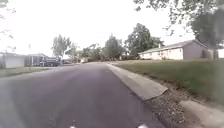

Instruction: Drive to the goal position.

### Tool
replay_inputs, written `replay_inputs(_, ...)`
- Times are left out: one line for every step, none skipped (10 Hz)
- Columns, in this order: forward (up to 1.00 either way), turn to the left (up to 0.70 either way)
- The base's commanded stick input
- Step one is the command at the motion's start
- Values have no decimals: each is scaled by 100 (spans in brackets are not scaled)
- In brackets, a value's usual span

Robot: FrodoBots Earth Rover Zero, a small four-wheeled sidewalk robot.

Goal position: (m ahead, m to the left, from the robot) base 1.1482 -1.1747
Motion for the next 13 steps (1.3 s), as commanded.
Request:
replay_inputs(100,-1)
replay_inputs(100,-1)
replay_inputs(100,-1)
replay_inputs(100,-1)
replay_inputs(100,-1)
replay_inputs(100,-1)
replay_inputs(100,-1)
replay_inputs(100,-1)
replay_inputs(100,-1)
replay_inputs(100,-1)
replay_inputs(100,-1)
replay_inputs(100,-1)
replay_inputs(100,-1)
